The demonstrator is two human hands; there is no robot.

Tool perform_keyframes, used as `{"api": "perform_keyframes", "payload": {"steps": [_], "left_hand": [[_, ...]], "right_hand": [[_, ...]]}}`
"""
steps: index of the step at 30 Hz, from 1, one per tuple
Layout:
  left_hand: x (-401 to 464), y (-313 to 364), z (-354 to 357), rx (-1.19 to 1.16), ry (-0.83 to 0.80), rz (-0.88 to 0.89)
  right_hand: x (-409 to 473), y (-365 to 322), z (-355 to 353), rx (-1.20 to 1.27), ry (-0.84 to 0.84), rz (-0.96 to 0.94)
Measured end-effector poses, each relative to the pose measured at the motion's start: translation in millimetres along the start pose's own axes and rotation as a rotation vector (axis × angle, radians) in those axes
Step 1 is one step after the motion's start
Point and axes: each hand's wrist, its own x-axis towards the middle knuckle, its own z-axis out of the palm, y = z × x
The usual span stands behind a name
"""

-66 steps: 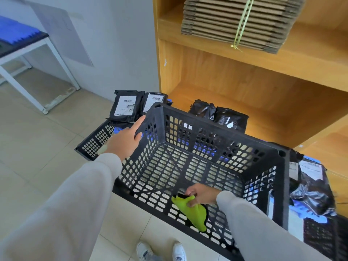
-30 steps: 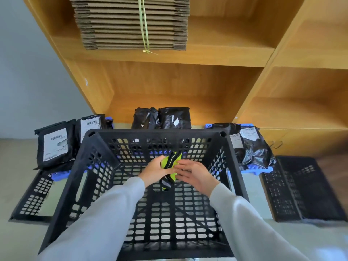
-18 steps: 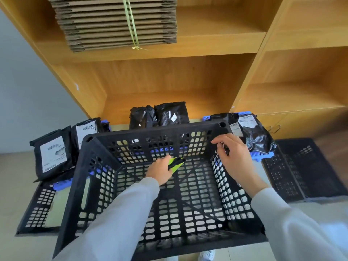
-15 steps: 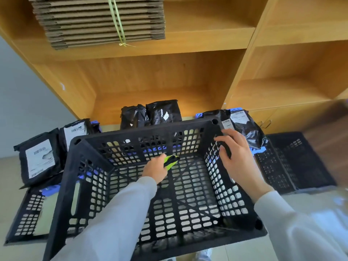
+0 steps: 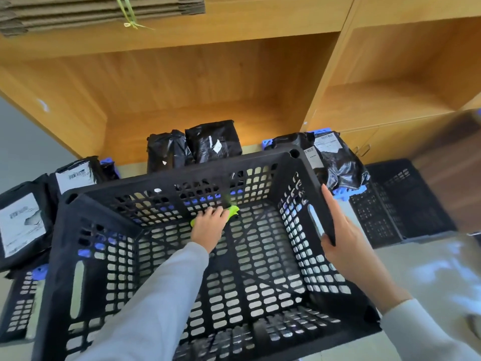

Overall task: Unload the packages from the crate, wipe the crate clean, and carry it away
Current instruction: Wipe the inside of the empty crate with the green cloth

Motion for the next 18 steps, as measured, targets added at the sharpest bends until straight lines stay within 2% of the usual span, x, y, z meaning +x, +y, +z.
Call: {"api": "perform_keyframes", "payload": {"steps": [3, 9, 18], "left_hand": [[0, 0, 9, 0.045, -0.020, 0.077], [-11, -6, 11, 0.099, 0.048, 0.219], [-71, 29, 28, -0.084, -0.054, 0.456]], "right_hand": [[-1, 0, 0, 0.016, 0.000, 0.010], [-1, -2, 0, 0.035, -0.003, 0.046], [-4, -11, -2, 0.032, 0.011, 0.077]]}}
